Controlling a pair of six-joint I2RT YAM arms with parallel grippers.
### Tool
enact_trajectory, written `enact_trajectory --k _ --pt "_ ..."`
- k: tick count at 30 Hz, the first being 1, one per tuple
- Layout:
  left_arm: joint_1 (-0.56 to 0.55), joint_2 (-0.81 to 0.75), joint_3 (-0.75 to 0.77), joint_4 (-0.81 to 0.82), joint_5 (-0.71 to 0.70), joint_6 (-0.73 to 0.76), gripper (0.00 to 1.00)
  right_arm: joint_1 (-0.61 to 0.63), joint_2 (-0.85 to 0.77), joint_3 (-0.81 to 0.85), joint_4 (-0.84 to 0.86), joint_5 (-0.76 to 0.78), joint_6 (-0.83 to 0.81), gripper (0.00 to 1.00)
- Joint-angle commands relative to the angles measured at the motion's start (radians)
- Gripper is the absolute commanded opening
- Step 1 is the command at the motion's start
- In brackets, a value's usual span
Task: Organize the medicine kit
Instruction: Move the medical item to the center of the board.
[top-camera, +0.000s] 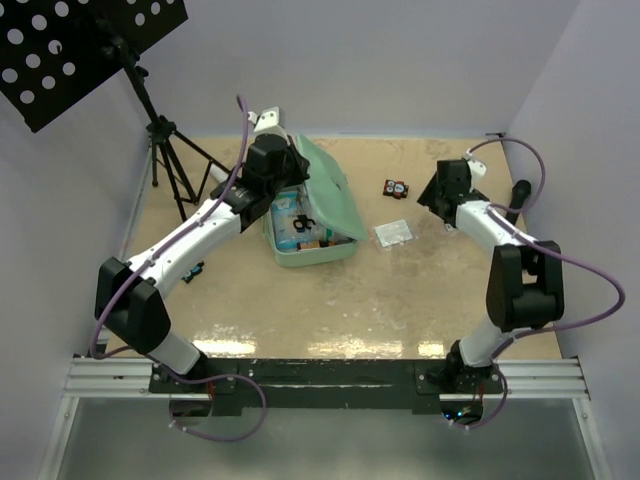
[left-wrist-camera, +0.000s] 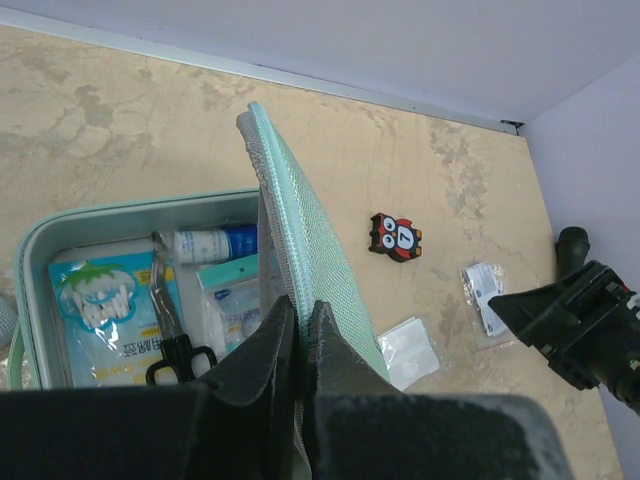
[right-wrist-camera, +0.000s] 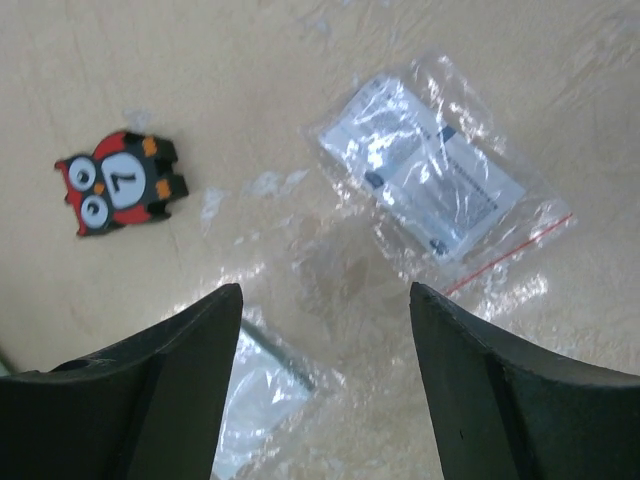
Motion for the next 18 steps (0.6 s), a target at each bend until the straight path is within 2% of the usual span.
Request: enact_trajectory --k 1,8,14,18 --pt "-0.001 -0.039 -0.026 0.01 0.019 0.041 0.0 -0.053 0.099 0.112 0.034 0.085 0.011 0.72" --pt "-0.003 -0.054 -0.017 0.014 0.048 0.039 0.0 -0.101 0.244 0.149 0.035 0.118 -0.012 0.72" --pt "-0.003 -0.074 -0.015 0.015 0.057 0.038 0.0 -0.102 0.303 0.17 0.029 0.119 -0.014 0.73" --pt "-0.001 -0.077 -0.011 0.017 0.057 0.035 0.0 -0.102 0.324 0.163 0.028 0.101 -0.017 0.68"
